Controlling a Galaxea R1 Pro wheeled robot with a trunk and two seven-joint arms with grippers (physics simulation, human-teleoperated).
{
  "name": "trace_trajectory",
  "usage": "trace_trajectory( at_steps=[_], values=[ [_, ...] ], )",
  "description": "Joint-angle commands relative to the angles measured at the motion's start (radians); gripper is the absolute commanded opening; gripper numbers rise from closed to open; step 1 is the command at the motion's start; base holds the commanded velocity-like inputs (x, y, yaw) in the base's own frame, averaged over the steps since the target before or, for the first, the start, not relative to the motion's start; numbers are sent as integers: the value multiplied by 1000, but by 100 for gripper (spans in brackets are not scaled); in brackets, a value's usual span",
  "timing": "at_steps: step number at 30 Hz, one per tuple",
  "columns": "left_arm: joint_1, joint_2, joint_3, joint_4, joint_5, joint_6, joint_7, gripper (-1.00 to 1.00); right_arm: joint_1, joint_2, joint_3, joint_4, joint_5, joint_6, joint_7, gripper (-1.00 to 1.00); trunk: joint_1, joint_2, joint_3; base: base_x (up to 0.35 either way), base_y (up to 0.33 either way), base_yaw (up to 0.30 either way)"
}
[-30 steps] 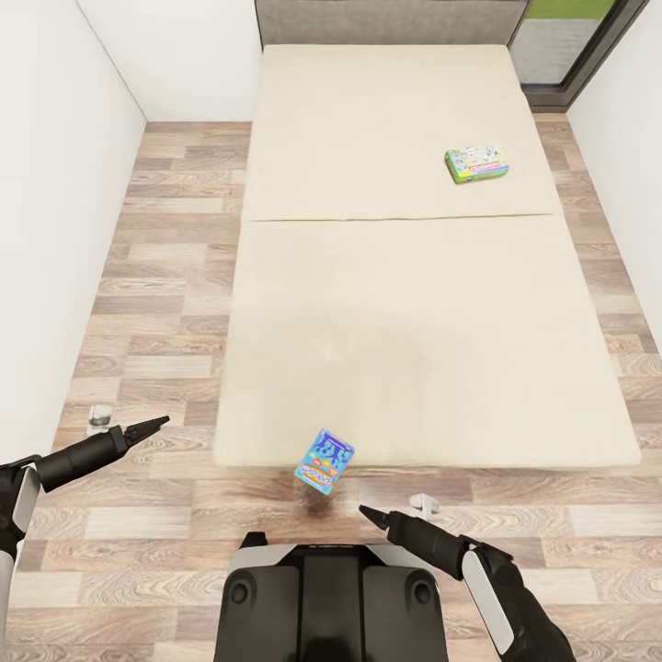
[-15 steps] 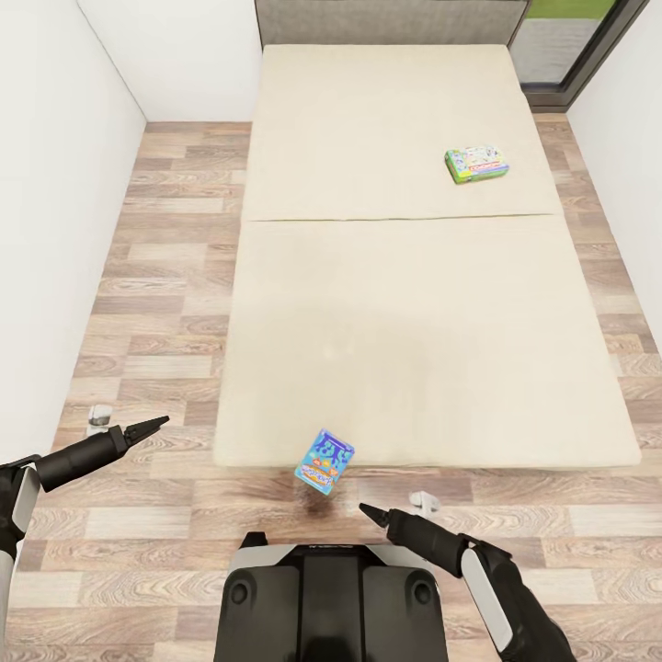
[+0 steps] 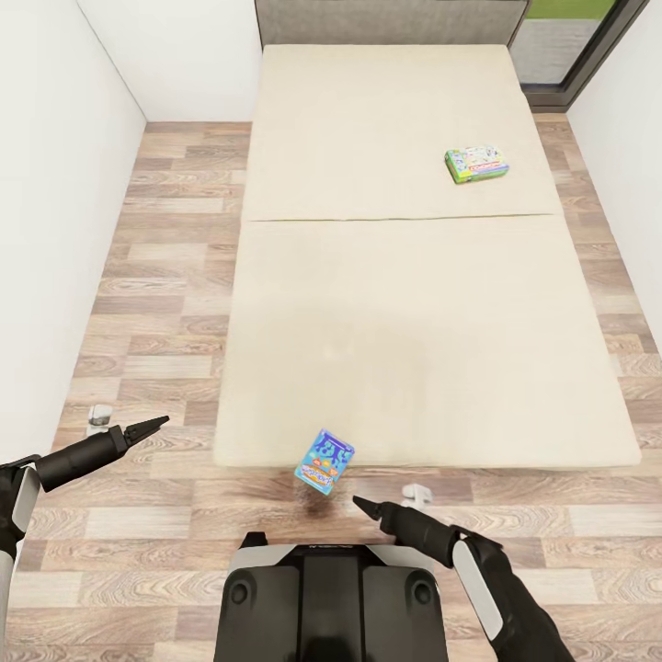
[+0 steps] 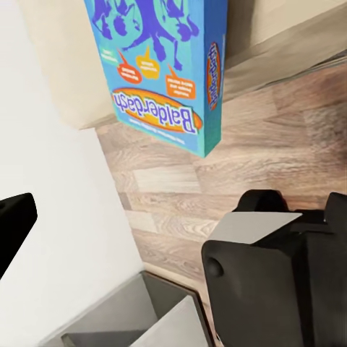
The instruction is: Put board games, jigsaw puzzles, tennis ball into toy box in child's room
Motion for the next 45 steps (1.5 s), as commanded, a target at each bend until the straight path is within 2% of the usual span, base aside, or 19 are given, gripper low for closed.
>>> trace_trajectory(
  at_steps=[1,22,31,45],
  values=[
    [0,0,1,0,2,10,-3,100,-1,1,-1,0,-7,7,0,100,0,-1,-1,0,0,0],
    [0,-1,1,0,2,10,-4,100,-22,3,12,16,-6,-31,0,100,0,-1,-1,0,0,0],
    [0,-1,1,0,2,10,-3,100,-50,1,26,77,-5,-40,0,100,0,-1,-1,0,0,0],
    [0,-1,0,0,2,10,-3,100,-83,-4,31,156,-6,-106,0,100,0,-1,-1,0,0,0]
  ],
)
